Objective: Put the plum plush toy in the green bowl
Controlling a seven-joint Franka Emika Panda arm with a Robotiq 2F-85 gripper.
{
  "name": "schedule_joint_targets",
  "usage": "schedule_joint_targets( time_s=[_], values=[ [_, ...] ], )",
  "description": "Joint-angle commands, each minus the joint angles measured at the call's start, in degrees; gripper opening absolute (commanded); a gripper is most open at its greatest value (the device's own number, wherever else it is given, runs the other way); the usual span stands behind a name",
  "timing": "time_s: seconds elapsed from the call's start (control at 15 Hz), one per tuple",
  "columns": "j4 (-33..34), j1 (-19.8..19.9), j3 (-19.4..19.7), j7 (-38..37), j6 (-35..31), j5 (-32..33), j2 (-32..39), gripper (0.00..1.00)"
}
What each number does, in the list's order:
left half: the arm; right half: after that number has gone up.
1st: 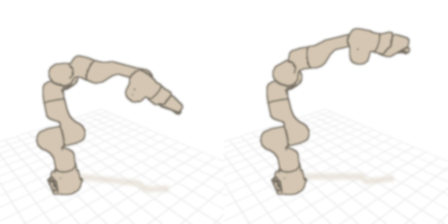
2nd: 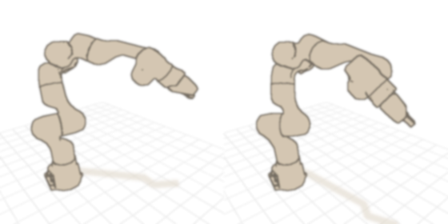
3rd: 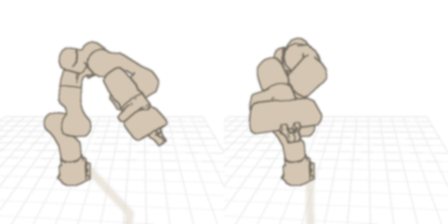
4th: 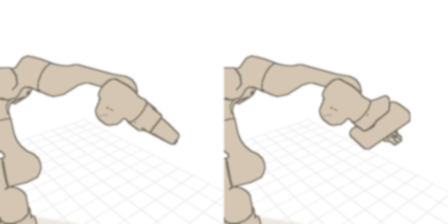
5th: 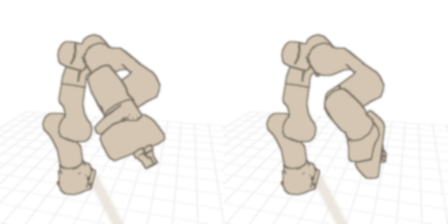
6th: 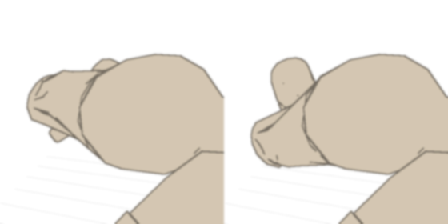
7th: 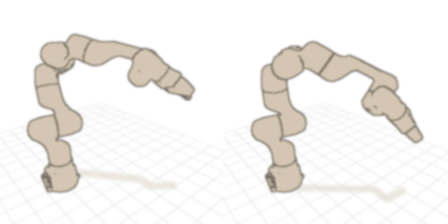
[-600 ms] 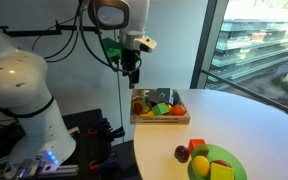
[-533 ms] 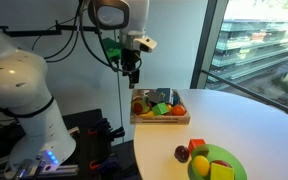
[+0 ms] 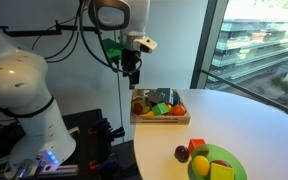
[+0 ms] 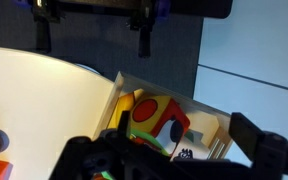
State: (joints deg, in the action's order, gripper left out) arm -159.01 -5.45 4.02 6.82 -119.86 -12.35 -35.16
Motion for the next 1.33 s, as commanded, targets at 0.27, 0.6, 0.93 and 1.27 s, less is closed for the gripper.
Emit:
schedule_joint_targets(
  time_s=[0.27, 0.6, 0.93, 1.27],
  values=[
    [0.56, 5.41, -0.76, -0.77, -2.81, 5.82, 2.88, 1.00],
    [1.16, 8.89, 0.21, -0.77, -7.96, 9.56, 6.48, 1.00],
    [2.38, 11.71, 0.72, -2.10, -14.21, 12.51, 12.82, 1.00],
    [4.05, 14.36, 0.99, -5.03, -19.95, 16.10, 21.14, 1.00]
  ],
)
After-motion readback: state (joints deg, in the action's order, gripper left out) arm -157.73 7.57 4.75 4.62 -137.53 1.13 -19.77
